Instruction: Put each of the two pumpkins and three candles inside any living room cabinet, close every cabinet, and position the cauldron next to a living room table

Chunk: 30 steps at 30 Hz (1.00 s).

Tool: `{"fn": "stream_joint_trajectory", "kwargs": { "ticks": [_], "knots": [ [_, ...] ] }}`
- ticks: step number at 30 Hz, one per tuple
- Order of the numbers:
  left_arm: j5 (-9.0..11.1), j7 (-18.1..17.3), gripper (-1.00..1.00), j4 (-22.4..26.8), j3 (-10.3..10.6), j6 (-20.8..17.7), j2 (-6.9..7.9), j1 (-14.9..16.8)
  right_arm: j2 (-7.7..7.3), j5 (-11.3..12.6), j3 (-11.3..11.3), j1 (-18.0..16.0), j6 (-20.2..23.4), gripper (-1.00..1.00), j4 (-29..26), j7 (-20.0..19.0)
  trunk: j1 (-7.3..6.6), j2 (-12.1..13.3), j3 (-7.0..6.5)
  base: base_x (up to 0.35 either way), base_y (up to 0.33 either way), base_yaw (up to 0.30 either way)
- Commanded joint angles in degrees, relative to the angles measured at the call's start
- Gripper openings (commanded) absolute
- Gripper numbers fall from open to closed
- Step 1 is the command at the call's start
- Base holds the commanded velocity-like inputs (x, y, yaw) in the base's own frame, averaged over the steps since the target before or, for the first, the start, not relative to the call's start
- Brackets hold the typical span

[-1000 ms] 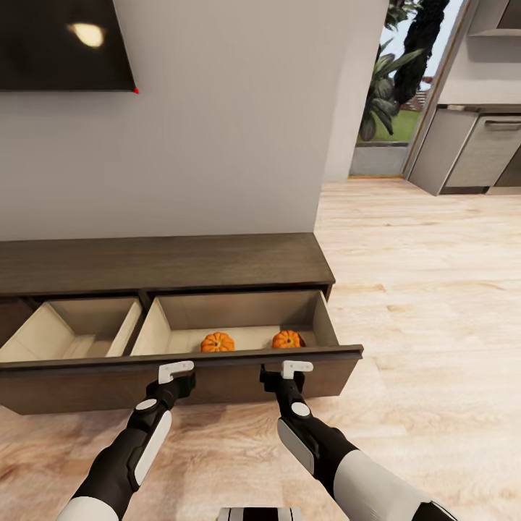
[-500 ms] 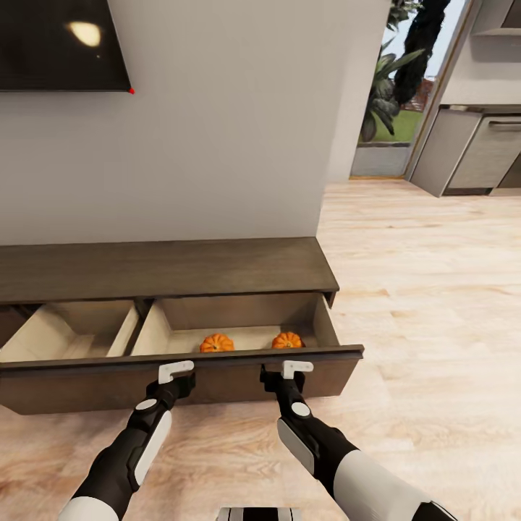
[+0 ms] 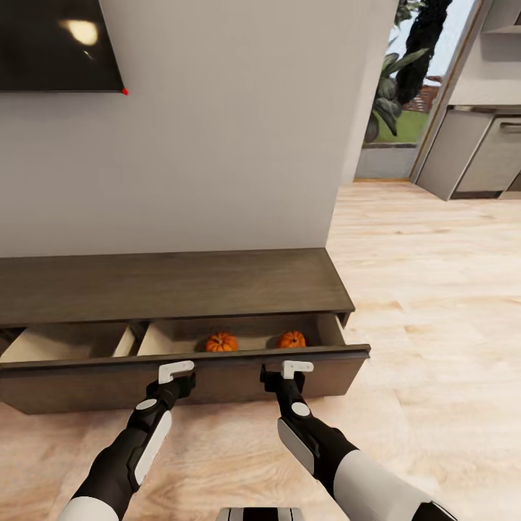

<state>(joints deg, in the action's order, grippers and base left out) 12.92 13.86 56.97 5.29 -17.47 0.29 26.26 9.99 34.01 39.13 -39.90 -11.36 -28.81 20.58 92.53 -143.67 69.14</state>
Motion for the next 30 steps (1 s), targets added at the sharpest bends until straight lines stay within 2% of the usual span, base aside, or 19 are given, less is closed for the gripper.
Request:
{"fn": "stream_joint_trajectory", "kwargs": {
  "ticks": [1, 18, 30],
  "knots": [
    [0.53, 0.47, 1.00, 0.07, 0.16, -0.19, 0.01, 0.04, -0.02, 0.36, 0.51, -0.09, -0.33, 1.00, -0.02, 0.25, 0.02, -0.02, 0.04, 0.285, 0.078, 0.000],
    [0.53, 0.47, 1.00, 0.07, 0.16, -0.19, 0.00, 0.02, 0.00, 0.36, 0.51, -0.09, -0.33, 1.00, -0.02, 0.25, 0.02, -0.02, 0.04, 0.275, 0.069, 0.000],
    [0.61, 0.44, 1.00, 0.07, 0.16, -0.19, 0.00, 0.02, -0.03, 0.36, 0.51, -0.09, -0.33, 1.00, -0.02, 0.25, 0.02, -0.02, 0.04, 0.035, 0.007, 0.000]
  ]
}}
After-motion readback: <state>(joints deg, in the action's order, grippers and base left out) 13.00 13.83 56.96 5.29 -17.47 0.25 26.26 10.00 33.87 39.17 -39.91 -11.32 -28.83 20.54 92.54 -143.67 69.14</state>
